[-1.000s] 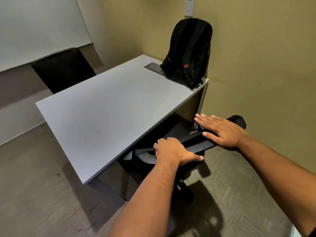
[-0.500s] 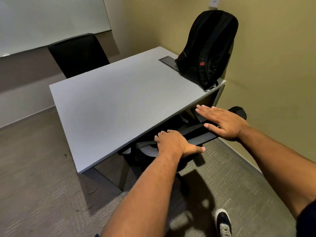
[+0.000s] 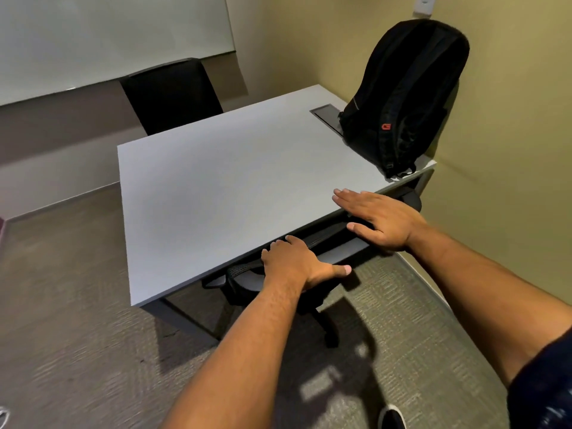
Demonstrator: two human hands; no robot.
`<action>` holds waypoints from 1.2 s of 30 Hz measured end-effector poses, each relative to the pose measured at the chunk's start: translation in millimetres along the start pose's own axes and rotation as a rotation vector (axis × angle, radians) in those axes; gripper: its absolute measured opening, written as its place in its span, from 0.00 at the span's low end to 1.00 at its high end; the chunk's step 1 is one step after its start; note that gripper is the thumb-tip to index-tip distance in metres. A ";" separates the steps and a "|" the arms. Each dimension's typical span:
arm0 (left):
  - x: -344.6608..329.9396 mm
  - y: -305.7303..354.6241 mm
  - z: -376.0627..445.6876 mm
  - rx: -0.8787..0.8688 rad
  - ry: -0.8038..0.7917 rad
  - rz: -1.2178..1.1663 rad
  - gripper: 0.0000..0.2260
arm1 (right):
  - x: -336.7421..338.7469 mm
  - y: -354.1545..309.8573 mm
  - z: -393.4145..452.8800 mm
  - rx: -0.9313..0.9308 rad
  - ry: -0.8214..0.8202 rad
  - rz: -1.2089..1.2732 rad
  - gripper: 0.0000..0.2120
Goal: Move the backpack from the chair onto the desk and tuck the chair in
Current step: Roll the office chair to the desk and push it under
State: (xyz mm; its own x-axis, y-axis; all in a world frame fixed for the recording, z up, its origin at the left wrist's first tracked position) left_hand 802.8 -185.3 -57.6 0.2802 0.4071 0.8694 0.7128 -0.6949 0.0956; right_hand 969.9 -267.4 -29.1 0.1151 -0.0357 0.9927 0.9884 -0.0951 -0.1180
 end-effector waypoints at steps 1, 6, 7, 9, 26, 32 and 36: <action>4.0 1.2 -0.8 -0.004 0.024 0.005 0.65 | 0.4 2.1 3.5 0.006 -0.003 0.001 0.34; 10.5 2.6 2.5 -0.008 0.013 -0.029 0.62 | -2.6 11.0 14.6 0.013 -0.028 0.005 0.34; 10.1 2.5 4.6 -0.004 -0.008 -0.032 0.63 | -3.7 14.2 15.9 0.002 -0.030 0.002 0.34; 11.4 3.1 7.5 -0.006 -0.012 -0.028 0.65 | -4.1 19.7 18.3 -0.020 -0.029 -0.002 0.34; 40.0 8.8 -4.7 -0.191 0.376 0.083 0.57 | 6.3 15.4 24.6 -0.157 0.020 -0.014 0.33; 40.0 -2.7 -9.9 -0.188 0.359 0.134 0.58 | 6.6 0.1 23.3 -0.127 0.022 0.013 0.34; 51.1 -15.0 -16.2 -0.174 0.378 0.141 0.58 | 9.5 -3.0 25.1 -0.092 0.001 0.044 0.35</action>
State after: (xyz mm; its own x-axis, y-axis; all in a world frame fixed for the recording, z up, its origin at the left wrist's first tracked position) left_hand 796.0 -163.7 -6.7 0.0890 0.0782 0.9930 0.5561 -0.8310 0.0156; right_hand 970.5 -242.4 -18.7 0.1582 -0.0427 0.9865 0.9692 -0.1840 -0.1635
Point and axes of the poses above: each hand's wrist, its own z-axis towards the middle knuckle, its own x-axis out of the back of the hand, y = z × x, the point moved 9 cm from there along z, towards the middle knuckle, and after that the axes turned 2 degrees about -y, right-handed, at the moved point
